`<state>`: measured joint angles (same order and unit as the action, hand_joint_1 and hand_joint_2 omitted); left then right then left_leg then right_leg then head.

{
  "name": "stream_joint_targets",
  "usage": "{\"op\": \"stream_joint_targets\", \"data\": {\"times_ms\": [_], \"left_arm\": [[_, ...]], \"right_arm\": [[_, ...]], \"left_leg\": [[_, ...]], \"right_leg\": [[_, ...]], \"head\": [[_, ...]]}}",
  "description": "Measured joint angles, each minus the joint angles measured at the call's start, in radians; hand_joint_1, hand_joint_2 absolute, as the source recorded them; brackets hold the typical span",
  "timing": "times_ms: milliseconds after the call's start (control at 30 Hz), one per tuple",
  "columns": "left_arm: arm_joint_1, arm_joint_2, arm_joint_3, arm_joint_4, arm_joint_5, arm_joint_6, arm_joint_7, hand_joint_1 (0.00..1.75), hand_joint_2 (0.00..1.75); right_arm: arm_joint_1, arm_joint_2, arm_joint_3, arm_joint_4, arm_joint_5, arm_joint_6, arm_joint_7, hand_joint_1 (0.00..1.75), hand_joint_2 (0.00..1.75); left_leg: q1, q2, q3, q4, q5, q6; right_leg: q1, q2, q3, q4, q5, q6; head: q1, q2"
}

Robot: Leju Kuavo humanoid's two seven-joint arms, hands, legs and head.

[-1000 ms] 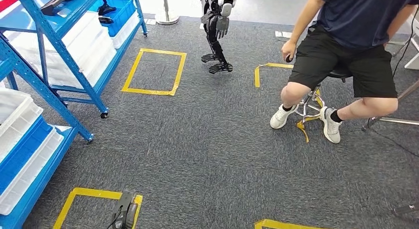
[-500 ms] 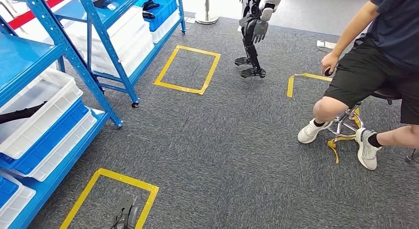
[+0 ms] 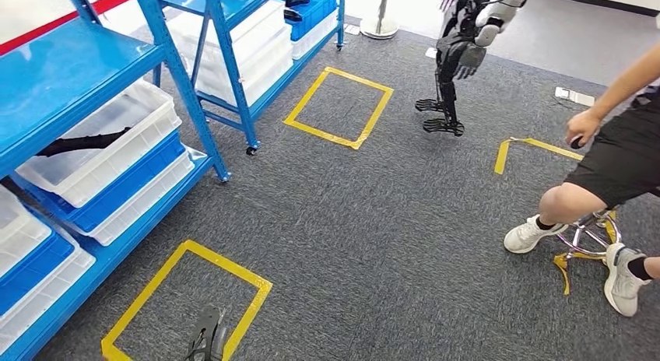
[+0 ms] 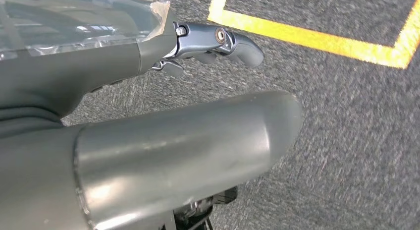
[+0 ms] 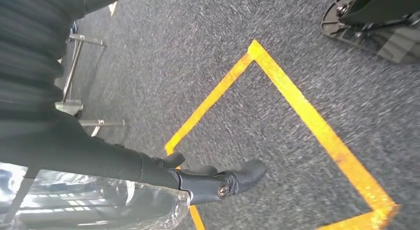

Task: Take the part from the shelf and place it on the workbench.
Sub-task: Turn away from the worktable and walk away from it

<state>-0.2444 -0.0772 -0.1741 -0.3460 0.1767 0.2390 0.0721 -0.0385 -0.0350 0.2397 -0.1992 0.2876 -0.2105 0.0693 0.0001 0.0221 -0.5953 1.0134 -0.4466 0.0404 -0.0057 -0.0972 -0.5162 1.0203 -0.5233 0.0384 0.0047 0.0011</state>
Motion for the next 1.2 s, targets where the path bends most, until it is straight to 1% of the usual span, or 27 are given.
{"op": "stream_joint_targets", "data": {"times_ms": [33, 67, 100, 133, 167, 200, 233, 300, 333, 400, 467, 533, 600, 633, 667, 700, 733, 767, 833, 867, 900, 967, 1000, 1033, 1100, 1167, 1200], "left_arm": [[-0.003, -0.002, 0.000, -0.001, -0.001, 0.000, 0.000, 0.00, 0.00], [-0.006, -0.005, 0.000, -0.003, -0.001, 0.000, 0.000, 0.00, 0.00], [-0.008, -0.007, 0.000, -0.003, -0.002, -0.001, 0.000, 0.00, 0.00], [-0.009, -0.009, 0.000, -0.004, -0.003, -0.002, 0.000, 0.00, 0.00], [-0.008, -0.011, 0.000, -0.004, -0.005, -0.003, 0.000, 0.00, 0.00], [-0.007, -0.012, 0.000, -0.004, -0.007, -0.004, 0.000, 0.00, 0.00], [-0.006, -0.012, 0.000, -0.004, -0.009, -0.005, 0.001, 0.00, 0.00], [-0.006, -0.012, 0.000, -0.005, -0.012, -0.007, 0.003, 0.00, 0.00], [-0.007, -0.012, 0.000, -0.006, -0.013, -0.007, 0.005, 0.00, 0.00], [-0.008, -0.012, 0.000, -0.007, -0.015, -0.009, 0.012, 0.00, 0.00], [-0.007, -0.010, 0.000, -0.007, -0.017, -0.011, 0.016, 0.00, 0.00], [-0.006, -0.007, 0.000, -0.008, -0.017, -0.013, 0.017, 0.00, 0.00], [-0.007, -0.005, -0.001, -0.009, -0.018, -0.015, 0.016, 0.00, 0.00], [-0.007, -0.005, -0.001, -0.010, -0.019, -0.016, 0.015, 0.00, 0.00], [-0.006, -0.005, -0.001, -0.010, -0.020, -0.016, 0.016, 0.00, 0.00], [-0.005, -0.004, -0.001, -0.010, -0.021, -0.017, 0.017, 0.00, 0.00], [-0.004, -0.004, -0.001, -0.011, -0.021, -0.017, 0.019, 0.00, 0.00], [-0.004, -0.002, -0.001, -0.012, -0.022, -0.017, 0.020, 0.00, 0.00], [-0.008, 0.000, -0.001, -0.016, -0.022, -0.018, 0.021, 0.00, 0.00], [-0.011, 0.001, -0.001, -0.018, -0.022, -0.018, 0.021, 0.00, 0.00], [-0.013, 0.001, -0.001, -0.020, -0.023, -0.019, 0.021, 0.00, 0.00], [-0.013, 0.003, -0.001, -0.022, -0.023, -0.019, 0.021, 0.00, 0.00], [-0.013, 0.004, -0.001, -0.022, -0.023, -0.019, 0.021, 0.00, 0.00], [-0.013, 0.004, -0.001, -0.023, -0.024, -0.019, 0.022, 0.00, 0.00], [-0.016, 0.004, -0.001, -0.025, -0.028, -0.020, 0.027, 0.00, 0.00], [-0.016, 0.003, -0.001, -0.028, -0.032, -0.020, 0.036, 0.00, 0.00], [-0.015, 0.003, -0.001, -0.029, -0.034, -0.019, 0.040, 0.00, 0.00]], "right_arm": [[0.000, 0.001, 0.000, 0.000, 0.001, 0.000, -0.001, 0.00, 1.75], [0.001, 0.001, 0.000, 0.000, 0.001, 0.000, -0.002, 0.00, 1.75], [0.003, 0.001, 0.000, 0.001, 0.002, 0.000, -0.002, 0.00, 1.75], [0.004, 0.001, 0.000, 0.001, 0.002, 0.000, -0.002, 0.00, 1.75], [0.006, 0.001, 0.000, 0.001, 0.002, 0.000, -0.001, 0.00, 1.75], [0.007, 0.001, 0.000, 0.001, 0.001, 0.000, 0.000, 0.00, 1.75], [0.008, 0.001, 0.000, 0.002, 0.000, 0.000, 0.001, 0.00, 1.75], [0.010, 0.000, 0.000, 0.002, -0.002, 0.000, 0.002, 0.00, 1.75], [0.010, 0.000, 0.000, 0.002, -0.004, 0.000, 0.002, 0.00, 1.75], [0.010, 0.001, 0.000, 0.002, -0.005, -0.001, 0.002, 0.00, 1.75], [0.009, 0.002, 0.000, 0.002, -0.006, -0.002, 0.002, 0.00, 1.75], [0.011, 0.004, 0.000, 0.002, -0.005, -0.003, 0.001, 0.00, 1.75], [0.015, 0.004, 0.000, 0.002, -0.005, -0.004, 0.001, 0.00, 1.75], [0.017, 0.003, 0.000, 0.003, -0.005, -0.005, 0.001, 0.00, 1.75], [0.020, 0.003, 0.000, 0.003, -0.005, -0.005, 0.001, 0.00, 1.75], [0.021, 0.003, 0.000, 0.004, -0.005, -0.005, 0.002, 0.00, 1.75], [0.021, 0.004, 0.000, 0.004, -0.004, -0.005, 0.002, 0.00, 1.75], [0.021, 0.004, 0.000, 0.004, -0.004, -0.005, 0.002, 0.00, 1.75], [0.021, 0.006, 0.000, 0.004, -0.003, -0.005, 0.002, 0.00, 1.75], [0.021, 0.007, 0.000, 0.004, -0.003, -0.005, 0.002, 0.00, 1.75], [0.020, 0.007, 0.000, 0.004, -0.003, -0.005, 0.002, 0.00, 1.75], [0.016, 0.008, 0.000, 0.004, -0.003, -0.005, 0.002, 0.00, 1.75], [0.014, 0.008, 0.000, 0.004, -0.003, -0.005, 0.002, 0.00, 1.75], [0.013, 0.009, 0.000, 0.004, -0.002, -0.005, 0.003, 0.00, 1.75], [0.013, 0.010, 0.000, 0.004, -0.002, -0.005, 0.004, 0.00, 1.75], [0.015, 0.011, 0.000, 0.005, -0.002, -0.005, 0.008, 0.00, 1.75], [0.016, 0.011, 0.000, 0.005, -0.001, -0.005, 0.010, 0.00, 1.75]], "left_leg": [[0.003, -0.011, 0.002, -0.004, 0.003, 0.007], [0.004, -0.023, 0.002, -0.006, 0.005, 0.013], [0.004, -0.035, 0.000, -0.006, 0.006, 0.017], [0.003, -0.049, -0.001, -0.006, 0.007, 0.018], [0.003, -0.062, -0.001, -0.005, 0.007, 0.019], [0.003, -0.076, -0.001, -0.005, 0.008, 0.018], [0.003, -0.090, -0.001, -0.004, 0.008, 0.017], [0.003, -0.115, 0.001, -0.002, 0.009, 0.012], [0.001, -0.124, 0.000, -0.001, 0.009, 0.007], [-0.001, -0.139, -0.003, -0.001, 0.010, -0.005], [0.001, -0.147, -0.008, -0.002, 0.012, -0.015], [0.002, -0.107, -0.026, 0.034, -0.014, -0.025], [0.002, -0.050, -0.077, 0.142, -0.077, -0.033], [0.005, -0.038, -0.109, 0.208, -0.107, -0.036], [0.007, -0.032, -0.134, 0.257, -0.123, -0.039], [0.008, -0.029, -0.142, 0.275, -0.121, -0.041], [0.009, -0.025, -0.131, 0.254, -0.101, -0.041], [0.010, -0.013, -0.101, 0.198, -0.069, -0.040], [0.005, 0.035, -0.028, 0.068, -0.019, -0.032], [0.002, 0.051, -0.006, 0.027, -0.009, -0.028], [-0.002, 0.058, 0.003, 0.009, -0.008, -0.023], [-0.004, 0.032, 0.001, 0.003, -0.005, -0.013], [-0.002, 0.020, 0.003, -0.002, -0.002, -0.007], [0.000, 0.008, 0.004, -0.006, 0.002, -0.001], [0.005, -0.015, 0.004, -0.011, 0.007, 0.007], [0.006, -0.043, 0.002, -0.010, 0.009, 0.010], [0.006, -0.058, 0.002, -0.010, 0.009, 0.010]], "right_leg": [[-0.002, 0.026, -0.019, 0.040, -0.021, -0.001], [-0.006, 0.058, -0.048, 0.099, -0.047, -0.004], [-0.007, 0.078, -0.084, 0.171, -0.075, -0.008], [-0.007, 0.087, -0.117, 0.235, -0.096, -0.009], [-0.007, 0.091, -0.138, 0.271, -0.103, -0.006], [-0.008, 0.093, -0.141, 0.269, -0.094, 0.001], [-0.009, 0.097, -0.123, 0.225, -0.071, 0.011], [-0.014, 0.122, -0.062, 0.085, -0.010, 0.028], [-0.016, 0.137, -0.038, 0.030, 0.012, 0.028], [-0.014, 0.150, -0.018, -0.009, 0.028, 0.016], [-0.013, 0.132, -0.014, -0.011, 0.032, 0.001], [-0.016, 0.113, -0.013, -0.016, 0.036, -0.015], [-0.014, 0.088, -0.012, -0.018, 0.036, -0.029], [-0.012, 0.074, -0.012, -0.017, 0.035, -0.034], [-0.010, 0.061, -0.012, -0.017, 0.034, -0.035], [-0.009, 0.048, -0.012, -0.017, 0.033, -0.036], [-0.009, 0.036, -0.012, -0.017, 0.032, -0.037], [-0.009, 0.024, -0.010, -0.017, 0.030, -0.036], [-0.004, 0.004, -0.005, -0.016, 0.024, -0.030], [0.000, -0.006, -0.001, -0.016, 0.021, -0.025], [0.004, -0.016, 0.002, -0.017, 0.018, -0.020], [0.007, -0.036, 0.007, -0.019, 0.015, -0.010], [0.005, -0.025, 0.006, -0.013, 0.010, -0.005], [0.004, 0.000, -0.002, 0.007, -0.003, -0.002], [-0.002, 0.063, -0.050, 0.108, -0.051, -0.006], [-0.004, 0.088, -0.120, 0.246, -0.100, -0.009], [-0.005, 0.091, -0.141, 0.281, -0.106, -0.005]], "head": [[0.001, 0.000], [0.002, 0.000], [0.003, 0.000], [0.004, 0.000], [0.004, 0.000], [0.004, 0.000], [0.004, 0.000], [0.004, 0.000], [0.004, 0.000], [0.004, 0.000], [0.004, 0.000], [-0.001, 0.000], [-0.008, 0.000], [-0.009, 0.000], [-0.009, 0.000], [-0.010, 0.000], [-0.010, 0.000], [-0.010, 0.000], [-0.011, 0.000], [-0.010, 0.000], [-0.010, 0.000], [-0.007, 0.000], [-0.006, 0.000], [-0.006, 0.000], [-0.002, 0.000], [0.001, 0.000], [0.001, 0.000]]}}
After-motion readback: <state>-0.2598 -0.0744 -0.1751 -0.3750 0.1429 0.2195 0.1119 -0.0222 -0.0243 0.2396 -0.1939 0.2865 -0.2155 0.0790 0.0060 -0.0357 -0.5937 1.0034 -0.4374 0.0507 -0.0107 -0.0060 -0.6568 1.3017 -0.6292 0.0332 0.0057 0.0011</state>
